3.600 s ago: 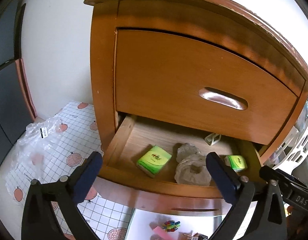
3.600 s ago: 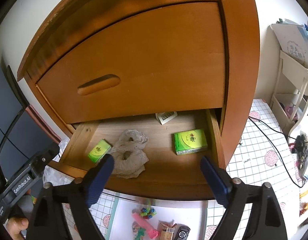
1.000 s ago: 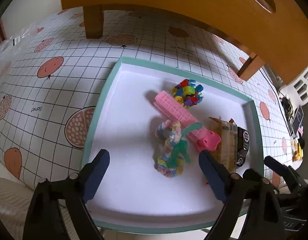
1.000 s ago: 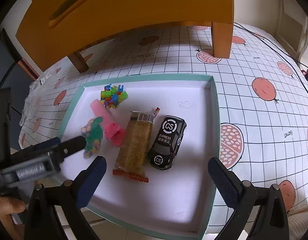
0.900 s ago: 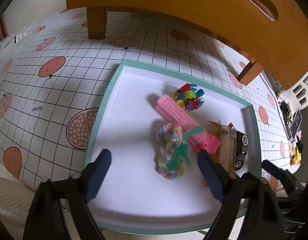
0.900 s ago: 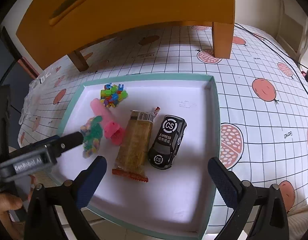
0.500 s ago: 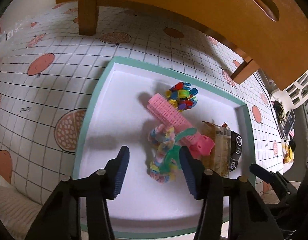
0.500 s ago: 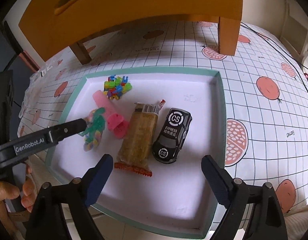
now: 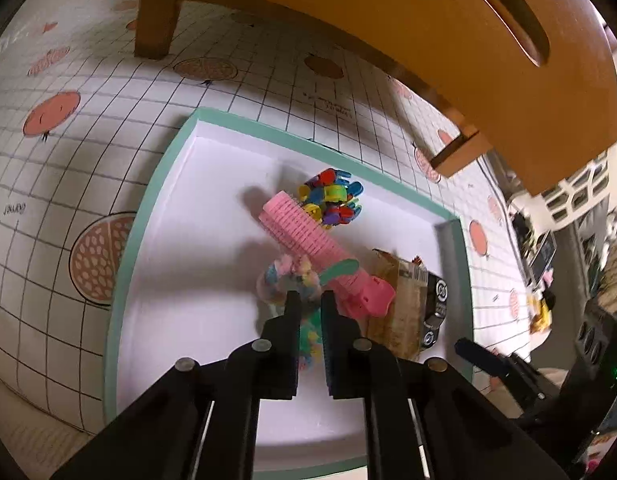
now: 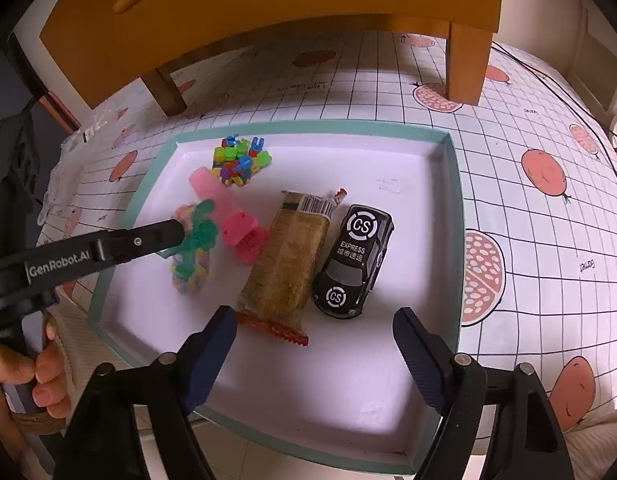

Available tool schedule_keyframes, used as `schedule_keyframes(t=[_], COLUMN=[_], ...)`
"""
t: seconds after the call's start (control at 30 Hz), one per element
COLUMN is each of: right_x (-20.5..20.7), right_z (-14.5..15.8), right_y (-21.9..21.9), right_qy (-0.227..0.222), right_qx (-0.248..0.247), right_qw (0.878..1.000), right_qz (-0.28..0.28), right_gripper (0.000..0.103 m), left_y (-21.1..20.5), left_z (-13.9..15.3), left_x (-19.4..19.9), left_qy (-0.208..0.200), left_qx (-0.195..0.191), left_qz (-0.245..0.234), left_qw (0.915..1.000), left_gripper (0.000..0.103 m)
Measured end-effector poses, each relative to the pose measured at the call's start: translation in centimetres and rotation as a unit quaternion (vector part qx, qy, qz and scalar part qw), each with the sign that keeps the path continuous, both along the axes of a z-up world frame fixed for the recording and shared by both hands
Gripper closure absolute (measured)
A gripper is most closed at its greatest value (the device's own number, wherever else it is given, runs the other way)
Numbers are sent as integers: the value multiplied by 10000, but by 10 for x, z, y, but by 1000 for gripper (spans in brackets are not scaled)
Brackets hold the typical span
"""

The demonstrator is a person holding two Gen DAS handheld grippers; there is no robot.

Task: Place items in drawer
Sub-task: 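Lower the left tool onto the pastel beaded strand and close it, then grasp the green plastic figure with the right tool while the left tool regrasps the beaded strand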

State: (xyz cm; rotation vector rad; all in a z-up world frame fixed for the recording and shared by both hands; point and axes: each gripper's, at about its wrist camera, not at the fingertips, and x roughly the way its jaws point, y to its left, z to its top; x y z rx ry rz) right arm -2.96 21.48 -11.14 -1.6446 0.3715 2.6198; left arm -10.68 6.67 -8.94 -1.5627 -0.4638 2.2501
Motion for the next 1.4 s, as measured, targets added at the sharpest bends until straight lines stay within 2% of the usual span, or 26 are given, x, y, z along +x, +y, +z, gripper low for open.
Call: schedule_keyframes(t=[0.17, 0.37, 0.53, 0.63, 0.8, 1.03, 1.23, 1.3, 1.4], right_x=[0, 0, -1, -6, -19, -37, -41, -44, -48], right_z=[6, 4, 15, 23, 23, 17, 11, 9, 8], right_y=[-3, -3, -4, -8, -11, -16, -31, -35, -42], right_qy=[80, 37, 174, 293, 259, 221, 100, 70, 52], right_qx=[-42, -20, -177, -292, -592, -1008, -1166, -1214, -1287], right_qw=[9999, 10000, 9997, 9990, 9976, 9943, 9918, 9911, 9892], right_qz=[43, 51, 53, 144, 238, 249, 504, 550, 701], right_gripper=[21, 21, 22, 29, 40, 51, 52, 55, 56], left_y=[-13, -29, -20, -15, -13, -25, -35, -35, -41], left_z=[3, 9, 7, 3, -7, -9, -12, -13, -17], left_x=[-1, -3, -1, 1, 4, 6, 7, 7, 7], left_qy=[24, 87, -10, -168, -409, -454, -554, -562, -698], left_qx=[44, 544, 576, 673, 460, 173, 191, 208, 435], left_qz=[323, 561, 342, 152, 132, 346, 543, 549, 669], left_qw=[9995, 9969, 9978, 9975, 9980, 9982, 9968, 9967, 9944], left_gripper=[94, 94, 94, 94, 95, 94, 93, 93, 93])
